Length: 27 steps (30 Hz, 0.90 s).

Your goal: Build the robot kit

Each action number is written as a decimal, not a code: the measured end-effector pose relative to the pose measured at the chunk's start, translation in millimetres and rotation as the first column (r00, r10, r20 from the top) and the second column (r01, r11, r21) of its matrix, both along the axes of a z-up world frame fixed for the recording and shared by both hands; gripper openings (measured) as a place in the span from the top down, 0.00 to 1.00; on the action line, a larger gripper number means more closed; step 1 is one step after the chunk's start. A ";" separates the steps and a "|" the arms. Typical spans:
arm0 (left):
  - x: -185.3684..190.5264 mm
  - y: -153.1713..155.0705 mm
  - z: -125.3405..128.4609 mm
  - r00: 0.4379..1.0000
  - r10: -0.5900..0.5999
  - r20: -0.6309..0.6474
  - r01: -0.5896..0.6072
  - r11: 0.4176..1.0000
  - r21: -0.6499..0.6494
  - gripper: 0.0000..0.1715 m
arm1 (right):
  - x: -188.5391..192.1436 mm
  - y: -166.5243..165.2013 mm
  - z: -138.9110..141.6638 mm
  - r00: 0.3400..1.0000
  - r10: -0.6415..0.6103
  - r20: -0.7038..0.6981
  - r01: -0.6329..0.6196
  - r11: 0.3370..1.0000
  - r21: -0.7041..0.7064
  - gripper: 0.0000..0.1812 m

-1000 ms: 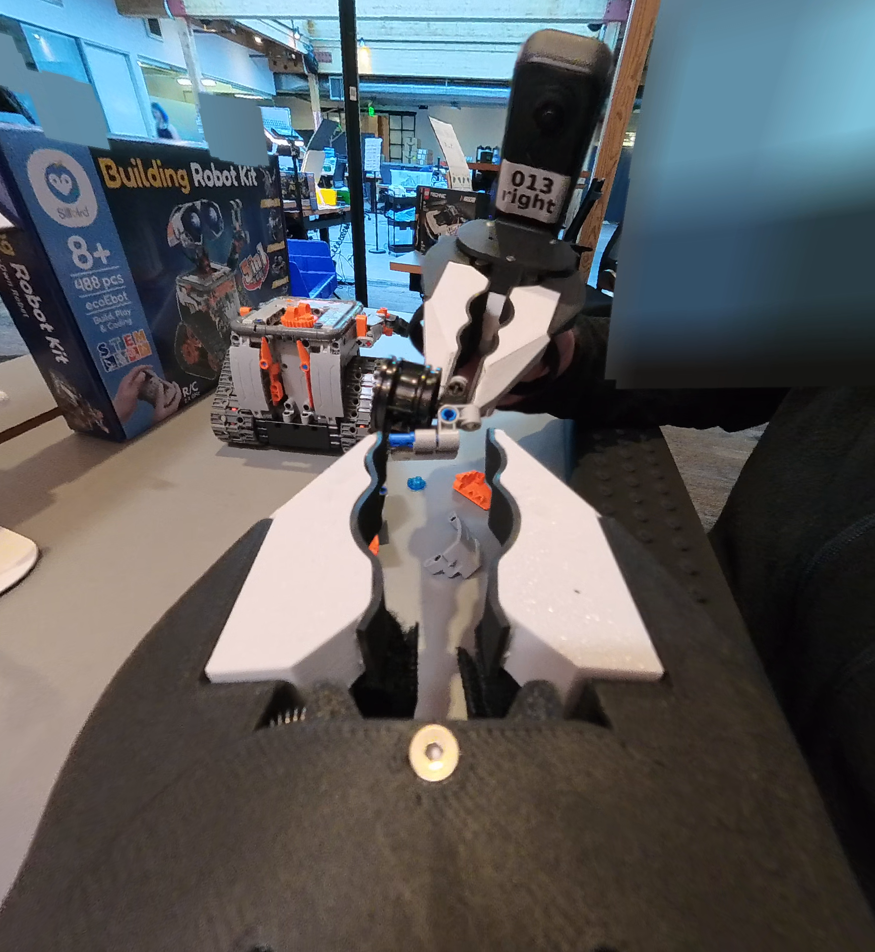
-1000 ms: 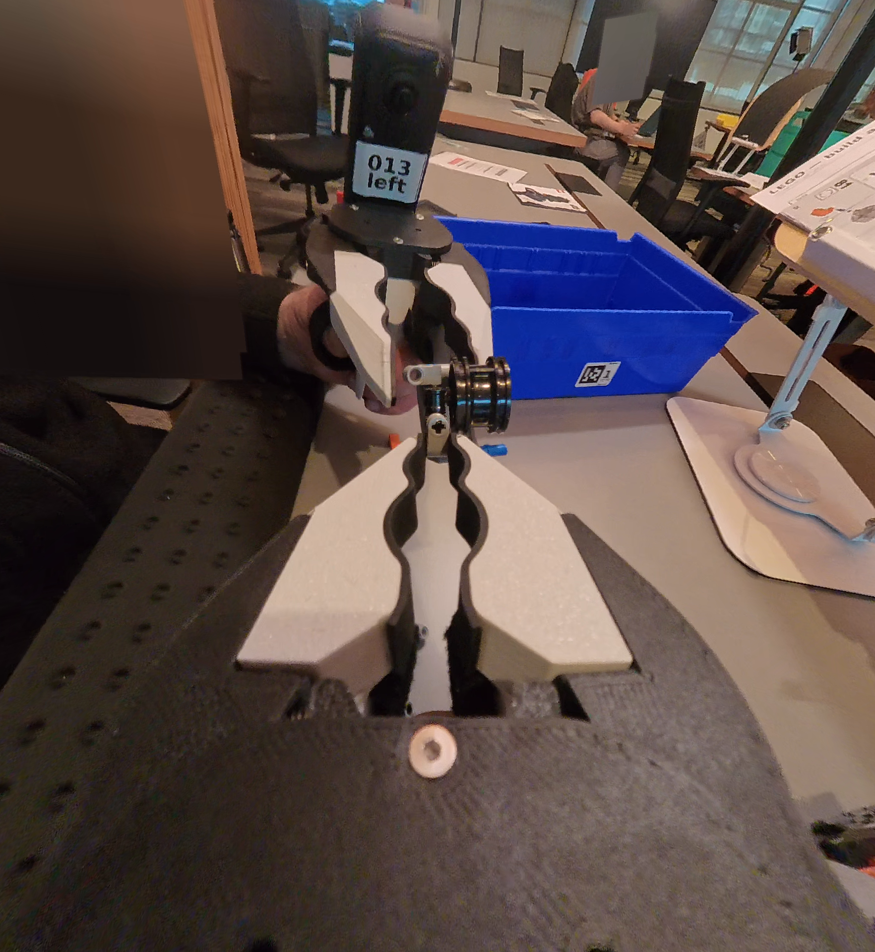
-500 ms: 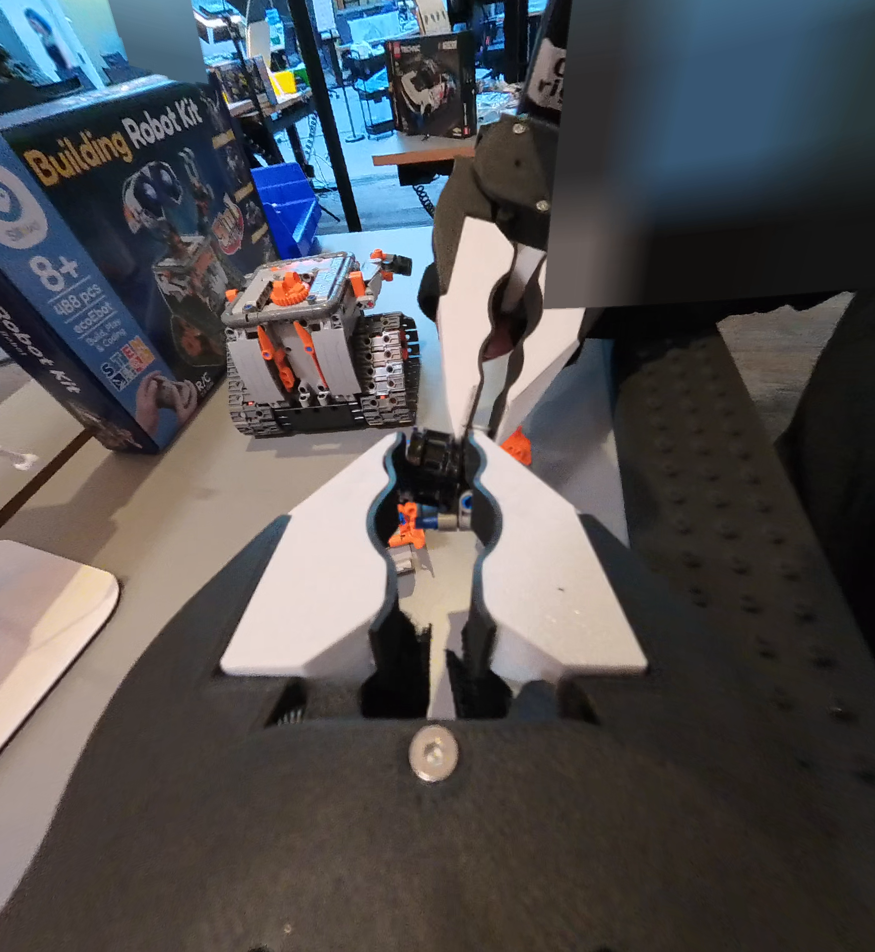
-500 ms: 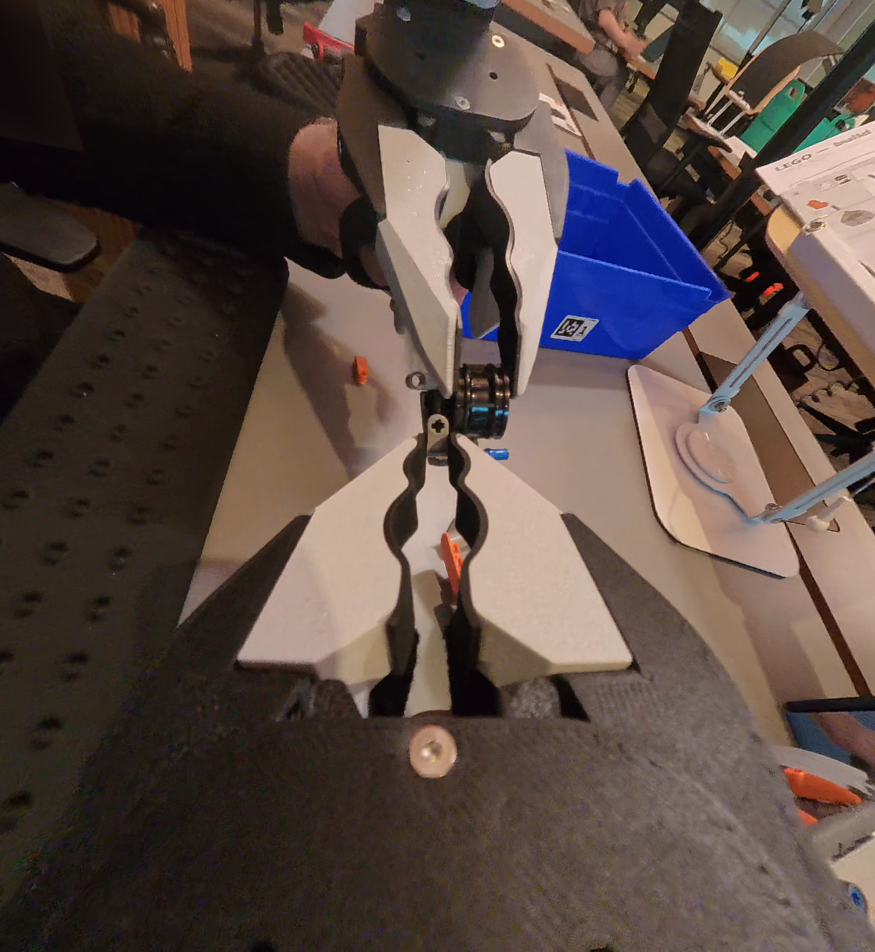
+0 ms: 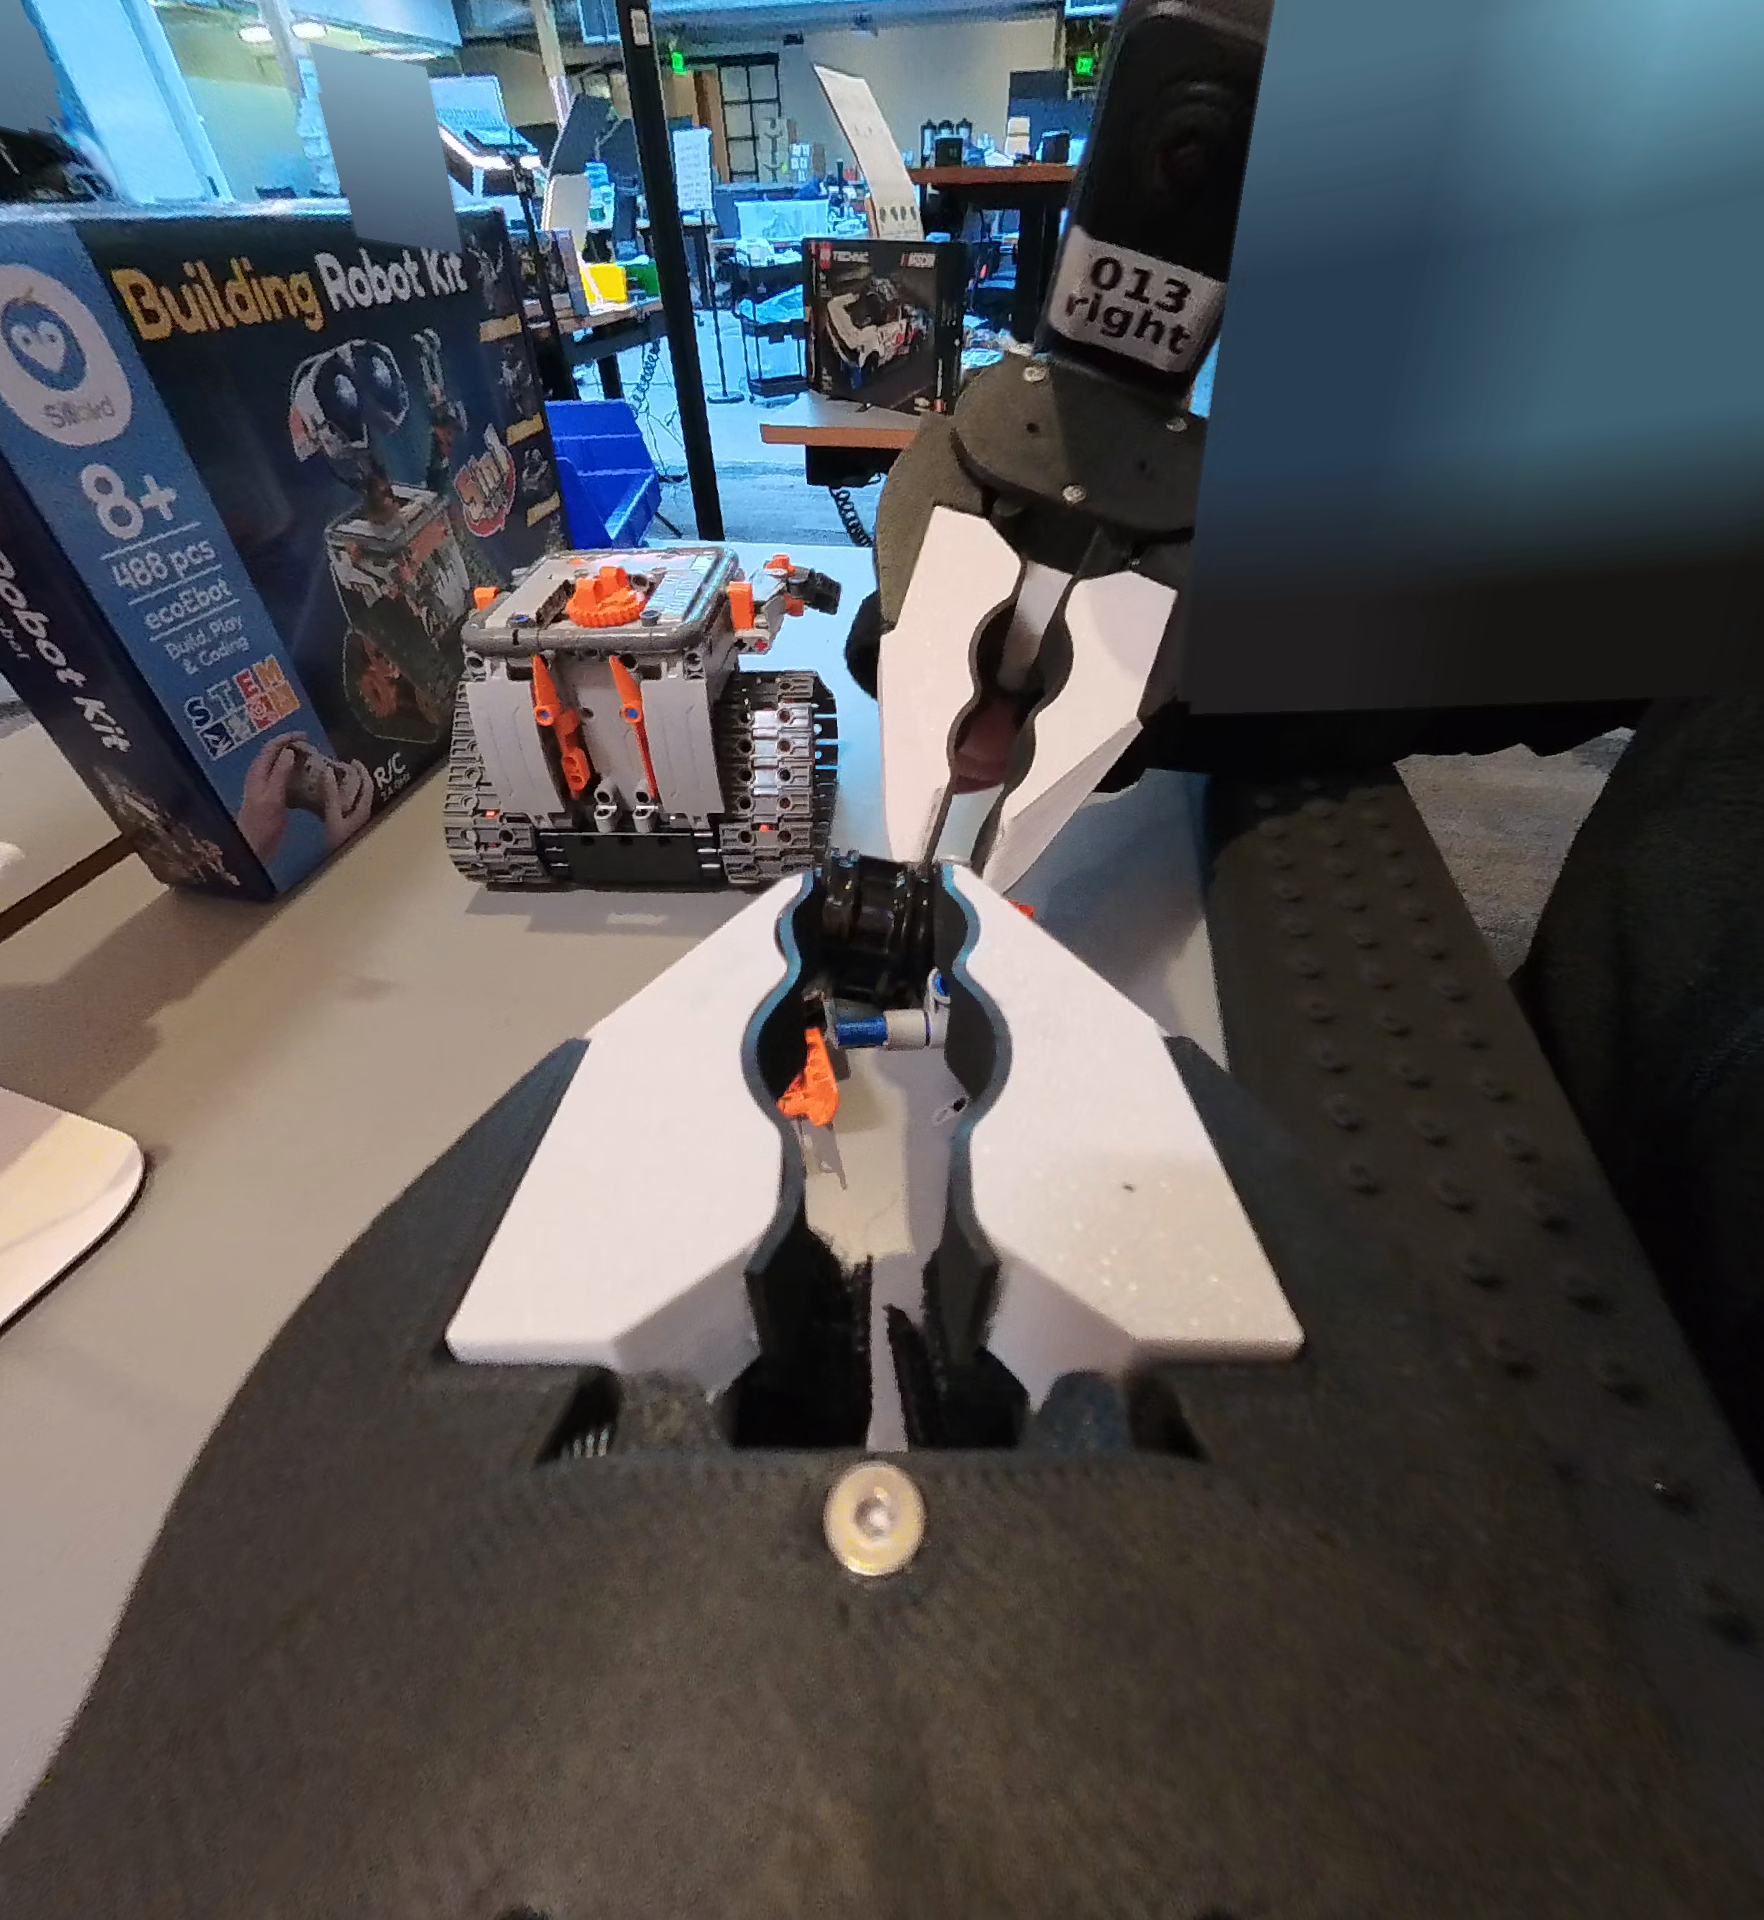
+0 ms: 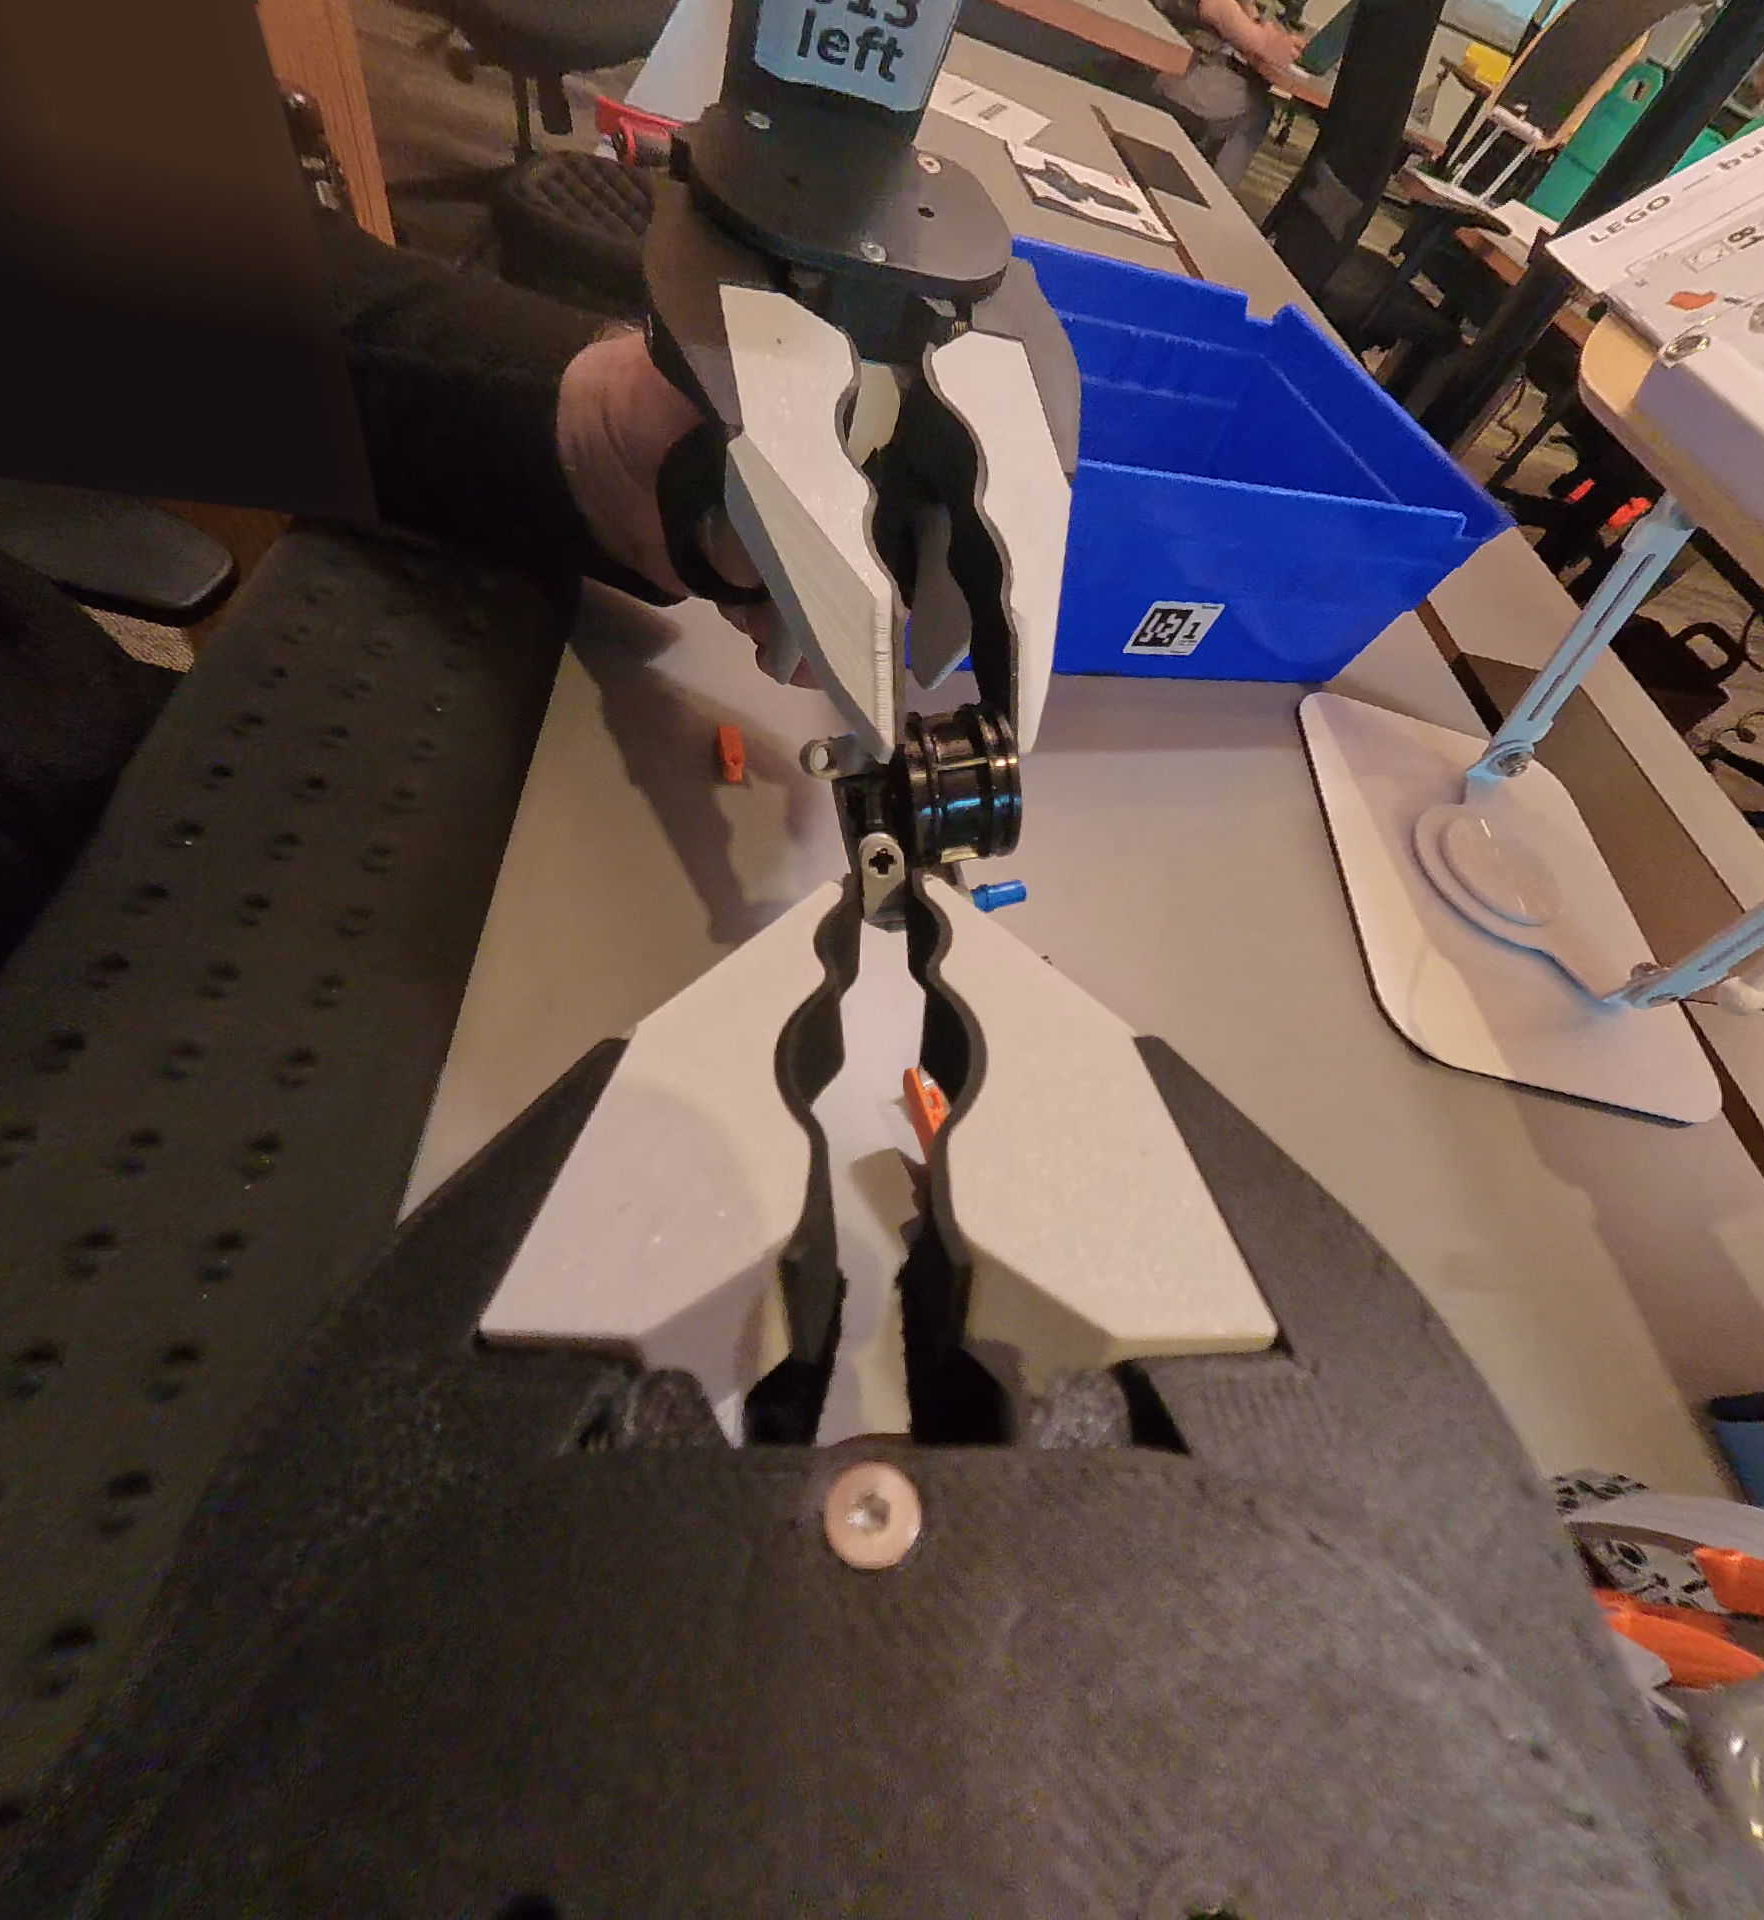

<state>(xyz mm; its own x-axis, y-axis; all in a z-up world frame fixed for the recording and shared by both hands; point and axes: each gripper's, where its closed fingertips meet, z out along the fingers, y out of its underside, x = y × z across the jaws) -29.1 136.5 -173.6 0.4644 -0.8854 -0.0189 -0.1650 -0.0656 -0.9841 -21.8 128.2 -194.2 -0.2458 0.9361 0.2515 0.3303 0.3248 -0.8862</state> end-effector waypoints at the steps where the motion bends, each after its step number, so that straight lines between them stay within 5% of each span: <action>1: 0.2 0.1 -0.8 1.000 0.001 0.000 -0.001 1.000 -0.003 0.89 | -0.1 0.0 -1.0 1.000 0.000 0.005 0.000 1.000 0.005 0.97; 6: -1.5 -1.6 1.0 0.998 -0.027 0.065 0.029 0.999 -0.035 0.89 | 0.4 -0.2 2.6 1.000 -0.003 -0.014 0.004 1.000 0.019 0.97; 13: 1.2 -5.7 -9.8 0.998 -0.068 0.015 0.069 0.997 -0.043 0.89 | -2.1 -2.3 -11.3 0.998 -0.057 0.028 0.037 0.884 0.466 0.97; 19: 0.9 -4.6 -15.9 0.998 -0.049 -0.049 0.048 0.999 -0.016 0.97 | -2.9 -1.4 -16.1 0.997 -0.065 0.041 0.034 0.859 0.511 0.97; 27: -0.6 -6.5 -13.4 0.997 -0.071 -0.017 0.070 0.997 -0.043 0.94 | -2.2 -1.5 -16.2 0.997 -0.065 0.035 0.029 0.785 0.619 0.97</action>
